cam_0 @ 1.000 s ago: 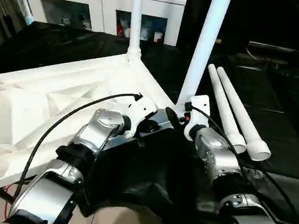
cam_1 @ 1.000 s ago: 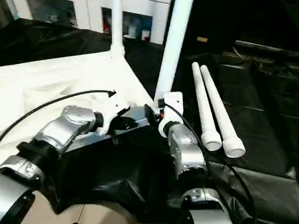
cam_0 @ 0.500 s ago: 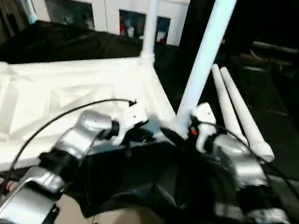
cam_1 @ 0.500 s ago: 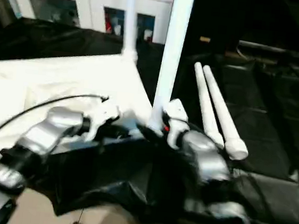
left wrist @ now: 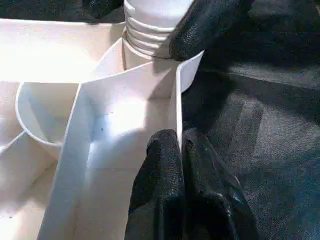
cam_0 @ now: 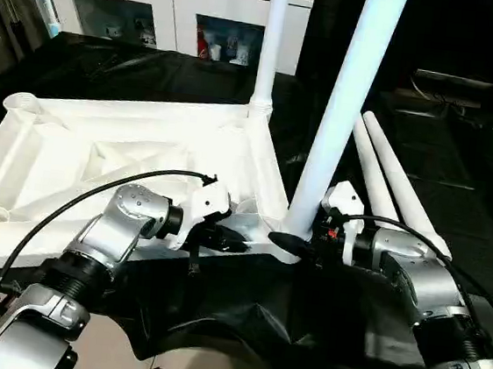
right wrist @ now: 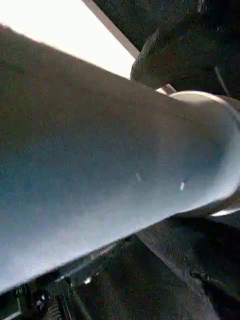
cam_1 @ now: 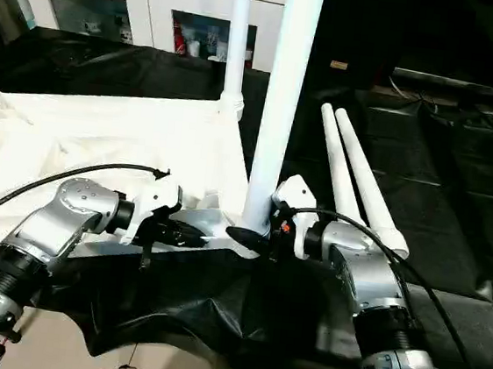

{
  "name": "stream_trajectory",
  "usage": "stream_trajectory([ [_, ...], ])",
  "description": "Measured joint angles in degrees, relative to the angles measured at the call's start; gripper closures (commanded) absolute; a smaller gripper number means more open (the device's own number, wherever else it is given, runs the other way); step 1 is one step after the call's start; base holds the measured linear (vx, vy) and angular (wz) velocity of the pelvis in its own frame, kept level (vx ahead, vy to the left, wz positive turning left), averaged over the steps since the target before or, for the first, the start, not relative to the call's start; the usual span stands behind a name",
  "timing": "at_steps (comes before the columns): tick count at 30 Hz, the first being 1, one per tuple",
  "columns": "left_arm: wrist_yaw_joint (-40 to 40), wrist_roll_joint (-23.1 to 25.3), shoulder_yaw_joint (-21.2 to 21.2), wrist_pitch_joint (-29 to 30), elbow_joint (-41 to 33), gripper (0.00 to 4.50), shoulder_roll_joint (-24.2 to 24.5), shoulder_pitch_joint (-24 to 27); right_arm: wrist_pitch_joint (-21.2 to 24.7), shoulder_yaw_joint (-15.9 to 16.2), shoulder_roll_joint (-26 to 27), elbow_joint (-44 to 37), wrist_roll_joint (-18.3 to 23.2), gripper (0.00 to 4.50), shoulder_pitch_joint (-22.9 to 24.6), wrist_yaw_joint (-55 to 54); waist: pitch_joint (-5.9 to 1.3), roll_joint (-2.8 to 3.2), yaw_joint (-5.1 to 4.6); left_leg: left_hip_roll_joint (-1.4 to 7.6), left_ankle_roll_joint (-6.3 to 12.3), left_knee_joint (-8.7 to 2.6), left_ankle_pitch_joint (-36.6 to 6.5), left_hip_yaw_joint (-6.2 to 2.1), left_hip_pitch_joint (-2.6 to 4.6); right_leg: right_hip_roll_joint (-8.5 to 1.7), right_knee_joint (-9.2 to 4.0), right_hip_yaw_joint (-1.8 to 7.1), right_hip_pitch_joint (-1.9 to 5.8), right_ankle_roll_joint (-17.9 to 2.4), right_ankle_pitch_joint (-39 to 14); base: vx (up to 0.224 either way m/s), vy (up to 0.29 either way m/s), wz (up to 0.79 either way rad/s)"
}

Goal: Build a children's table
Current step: Rotate leg to tighten

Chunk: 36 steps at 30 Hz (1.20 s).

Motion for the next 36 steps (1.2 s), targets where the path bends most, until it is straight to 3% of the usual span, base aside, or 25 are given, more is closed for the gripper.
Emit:
stream_trajectory([
  [9, 1.3, 0.1, 0.1, 0.4, 0.3, 4.5, -0.7, 0.0, -0.5, -0.2, 1.8, -0.4, -0.1, 1.72, 1.5, -2.9, -0.01, -0.02, -0.06, 0.0, 0.0, 0.02, 0.0, 0.0, 0.02, 0.0, 0.01, 0.01, 0.01, 0.0, 0.0, 0.0, 0.0, 0.0],
  [16, 12.2, 2.1, 1.6, 2.2, 6.6, 4.5, -5.9, -3.9, -2.5, -5.3, 10.5, 8.1, -2.0, 1.8, -2.3, -22.5, -0.04, 0.02, -1.13, -0.03, -0.01, 0.08, 0.0, -0.02, 0.13, 0.0, 0.05, 0.03, 0.03, 0.0, 0.1, 0.0, 0.0, 0.0],
  [21, 20.1, 3.6, 2.1, 2.2, 12.4, 4.5, -10.3, -7.6, -2.9, -8.2, 14.6, 13.0, -3.0, 1.8, -5.8, -34.8, -0.08, 0.08, -1.06, -0.06, -0.01, 0.08, 0.0, -0.05, 0.11, -0.02, 0.05, 0.02, 0.08, 0.0, 0.1, 0.0, 0.0, 0.0],
  [26, 24.1, 4.5, 2.7, 1.5, 15.3, 4.5, -12.2, -9.2, -6.9, -9.6, 17.7, 19.2, -4.5, 1.8, -9.1, -43.0, -0.11, 0.16, -1.23, -0.08, -0.01, 0.06, 0.0, -0.05, 0.1, -0.03, 0.02, 0.04, 0.09, -0.1, 0.2, 0.0, 0.0, 0.0],
  [27, 24.1, 4.6, 2.8, 1.5, 15.3, 4.5, -12.2, -9.3, -7.2, -10.0, 17.9, 19.4, -4.5, 1.24, -9.2, -43.0, -0.11, 0.18, -1.2, -0.07, -0.01, 0.05, 0.0, -0.05, 0.1, -0.02, 0.03, 0.03, 0.09, -0.2, 0.2, 0.0, 0.0, 0.0],
  [28, 24.1, 4.6, 2.8, 1.4, 15.3, 4.5, -12.2, -9.3, -7.4, -10.3, 18.0, 19.6, -4.5, 1.1, -9.2, -43.0, -0.11, 0.18, -1.18, -0.07, -0.01, 0.05, 0.0, -0.05, 0.1, -0.02, 0.03, 0.03, 0.09, -0.2, 0.2, 0.0, 0.0, 0.0],
  [36, 22.3, 4.6, 2.9, -0.3, 15.5, 4.5, -11.2, -9.0, -7.7, -10.1, 17.4, 19.7, -4.2, 0.51, -9.2, -38.2, -0.11, 0.18, -1.59, -0.07, -0.01, 0.0, 0.0, -0.05, 0.1, -0.02, 0.03, 0.02, 0.06, -0.2, 0.2, 0.0, 0.0, 0.0],
])
